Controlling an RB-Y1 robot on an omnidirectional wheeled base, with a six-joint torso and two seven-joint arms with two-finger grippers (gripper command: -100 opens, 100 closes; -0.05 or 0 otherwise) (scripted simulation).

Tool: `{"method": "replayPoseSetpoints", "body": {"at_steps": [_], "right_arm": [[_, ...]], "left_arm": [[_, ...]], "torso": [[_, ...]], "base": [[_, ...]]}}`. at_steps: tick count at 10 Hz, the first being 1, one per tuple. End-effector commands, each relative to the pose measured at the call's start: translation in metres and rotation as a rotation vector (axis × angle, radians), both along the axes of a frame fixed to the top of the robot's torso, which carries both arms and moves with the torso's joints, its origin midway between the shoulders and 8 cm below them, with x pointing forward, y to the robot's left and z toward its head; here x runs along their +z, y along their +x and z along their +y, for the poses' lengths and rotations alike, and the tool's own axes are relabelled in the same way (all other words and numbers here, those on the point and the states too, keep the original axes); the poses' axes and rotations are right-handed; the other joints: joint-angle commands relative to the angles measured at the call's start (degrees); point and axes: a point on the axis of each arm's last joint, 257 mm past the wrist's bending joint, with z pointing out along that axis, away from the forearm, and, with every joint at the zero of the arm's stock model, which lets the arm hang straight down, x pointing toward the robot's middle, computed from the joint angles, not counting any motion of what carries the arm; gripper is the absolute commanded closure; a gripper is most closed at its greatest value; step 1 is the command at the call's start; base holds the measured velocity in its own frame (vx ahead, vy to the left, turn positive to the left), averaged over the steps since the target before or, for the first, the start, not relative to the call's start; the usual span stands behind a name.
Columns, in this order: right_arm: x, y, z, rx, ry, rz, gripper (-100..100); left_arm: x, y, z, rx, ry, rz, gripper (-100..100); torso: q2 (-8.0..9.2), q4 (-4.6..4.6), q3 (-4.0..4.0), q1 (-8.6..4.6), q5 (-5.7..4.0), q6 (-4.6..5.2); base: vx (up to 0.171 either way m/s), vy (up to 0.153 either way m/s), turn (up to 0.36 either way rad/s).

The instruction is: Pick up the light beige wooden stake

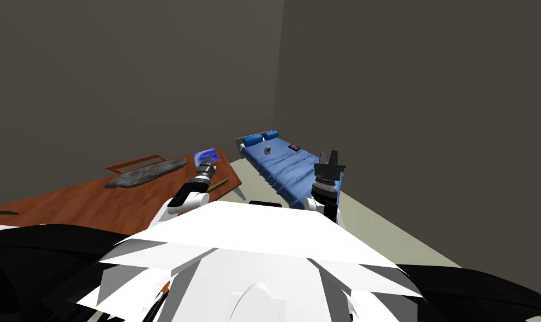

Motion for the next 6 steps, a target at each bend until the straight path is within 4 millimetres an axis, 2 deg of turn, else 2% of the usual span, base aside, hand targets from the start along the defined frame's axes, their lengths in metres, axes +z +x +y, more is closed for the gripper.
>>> {"method": "replayPoseSetpoints", "body": {"at_steps": [1,2,3,4,6], "right_arm": [[0.000,0.000,0.000,0.000,0.000,0.000,0],[0.000,0.000,0.000,0.000,0.000,0.000,0],[0.000,0.000,0.000,0.000,0.000,0.000,0],[0.000,0.000,0.000,0.000,0.000,0.000,0],[0.000,0.000,0.000,0.000,0.000,0.000,0]], "left_arm": [[-0.018,-0.006,0.012,0.023,-0.022,0.054,-100],[-0.035,-0.016,0.029,0.062,-0.049,0.099,-100],[-0.041,-0.017,0.029,0.066,-0.056,0.120,-100],[-0.057,-0.028,0.046,0.107,-0.085,0.163,-100],[-0.065,-0.030,0.047,0.113,-0.096,0.194,-100]], "torso": [[0.00,0.00,0.00,0.00,0.00,0.00],[0.05,0.01,0.02,0.06,0.01,-0.01],[0.03,0.01,0.02,0.04,0.01,0.00],[0.04,0.01,0.02,0.08,0.01,-0.01],[0.03,0.00,0.01,0.13,0.02,-0.02]], "base": [[0.056,-0.060,-0.052],[0.066,-0.072,-0.133],[0.065,-0.055,-0.064],[0.077,-0.059,-0.132],[0.049,-0.026,-0.019]]}}
